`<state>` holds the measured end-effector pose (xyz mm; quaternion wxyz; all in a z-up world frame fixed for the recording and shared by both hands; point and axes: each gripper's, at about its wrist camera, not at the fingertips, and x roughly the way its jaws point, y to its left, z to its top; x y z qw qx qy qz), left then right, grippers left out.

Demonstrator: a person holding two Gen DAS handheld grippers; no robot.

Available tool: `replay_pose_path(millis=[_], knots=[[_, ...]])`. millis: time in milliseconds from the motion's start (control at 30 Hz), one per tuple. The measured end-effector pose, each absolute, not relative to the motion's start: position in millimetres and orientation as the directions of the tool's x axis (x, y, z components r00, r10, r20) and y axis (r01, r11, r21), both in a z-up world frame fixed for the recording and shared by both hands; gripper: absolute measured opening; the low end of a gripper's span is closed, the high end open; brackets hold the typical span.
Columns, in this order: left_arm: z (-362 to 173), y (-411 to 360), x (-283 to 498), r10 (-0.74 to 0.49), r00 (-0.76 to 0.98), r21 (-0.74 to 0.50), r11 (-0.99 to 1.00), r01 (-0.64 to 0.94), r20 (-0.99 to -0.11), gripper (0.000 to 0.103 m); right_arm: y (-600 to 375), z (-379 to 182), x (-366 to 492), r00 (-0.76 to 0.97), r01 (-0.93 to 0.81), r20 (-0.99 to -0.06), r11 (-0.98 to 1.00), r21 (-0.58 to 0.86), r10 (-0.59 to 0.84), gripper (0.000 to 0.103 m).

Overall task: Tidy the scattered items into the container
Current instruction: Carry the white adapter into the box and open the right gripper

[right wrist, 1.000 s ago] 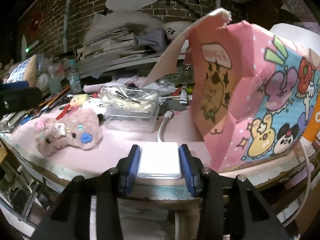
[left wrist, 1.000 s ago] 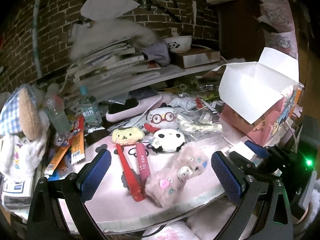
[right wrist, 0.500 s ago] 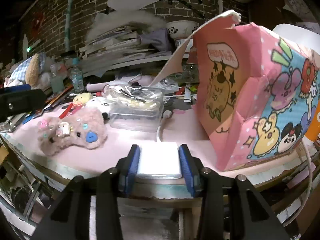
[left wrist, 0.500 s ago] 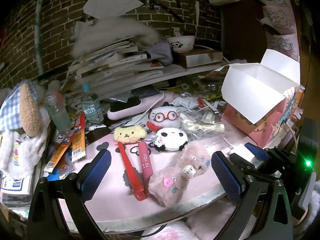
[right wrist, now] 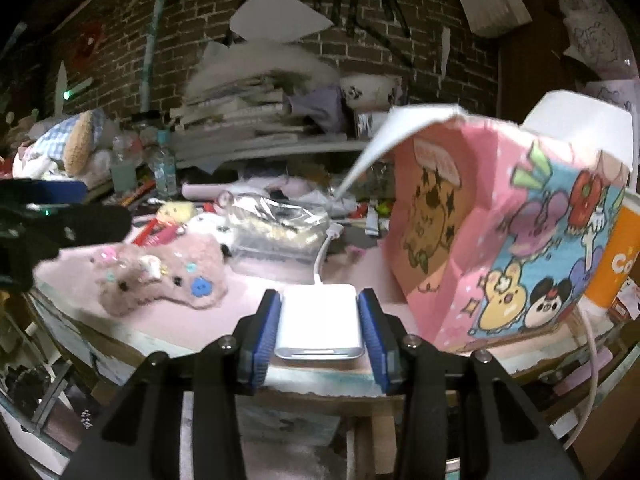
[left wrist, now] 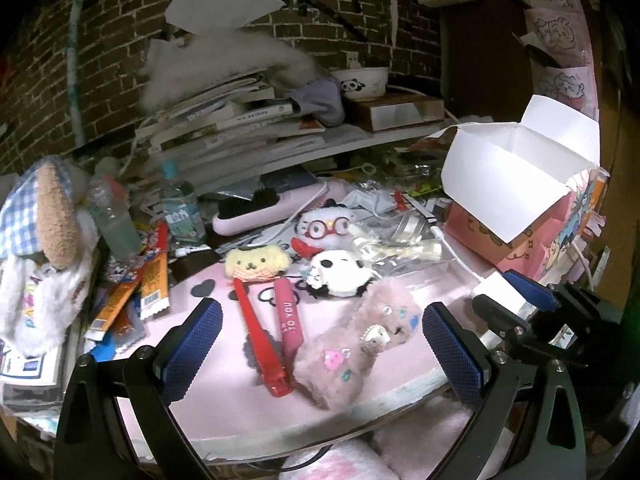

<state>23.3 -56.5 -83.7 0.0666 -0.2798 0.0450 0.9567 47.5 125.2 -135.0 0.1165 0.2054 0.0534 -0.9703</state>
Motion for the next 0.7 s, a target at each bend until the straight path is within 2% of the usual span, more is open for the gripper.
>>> replay_pose_path(millis=[100, 267, 567, 633, 700], knots=[[-80.3, -63.9, 27.5, 0.098, -0.840, 0.042, -0.989, -0.142, -0.533, 0.100, 121.5, -129.0, 46.7, -0.879, 0.276, -0.412, -0.961, -0.027, -0.241, 0.037], [-78.3, -73.5, 30.0, 0.087, -0.846, 0.032, -0.992, -0.122, -0.527, 0.100, 103.8, -116.6, 63.5, -0.923, 0.265, -0.320, -0.956, -0.122, -0.215, 0.037], [-70.6, -86.8, 34.8, 0.068, -0.852, 0.036, -0.994, -0.102, -0.519, 0.100, 78.1, -78.9, 72.0, -0.918, 0.360, -0.232, -0.923, -0.138, -0.323, 0.037], [-70.3, -85.8, 33.1, 0.069, -0.846, 0.041, -0.994, -0.106, -0.528, 0.100, 79.7, -63.4, 68.2, -0.912, 0.373, -0.238, -0.919, -0.132, -0.336, 0.037], [-69.9, -82.8, 29.8, 0.071, -0.839, 0.046, -0.992, -0.114, -0.539, 0.100, 87.4, -48.8, 59.2, -0.892, 0.393, -0.282, -0.913, -0.104, -0.352, 0.037]])
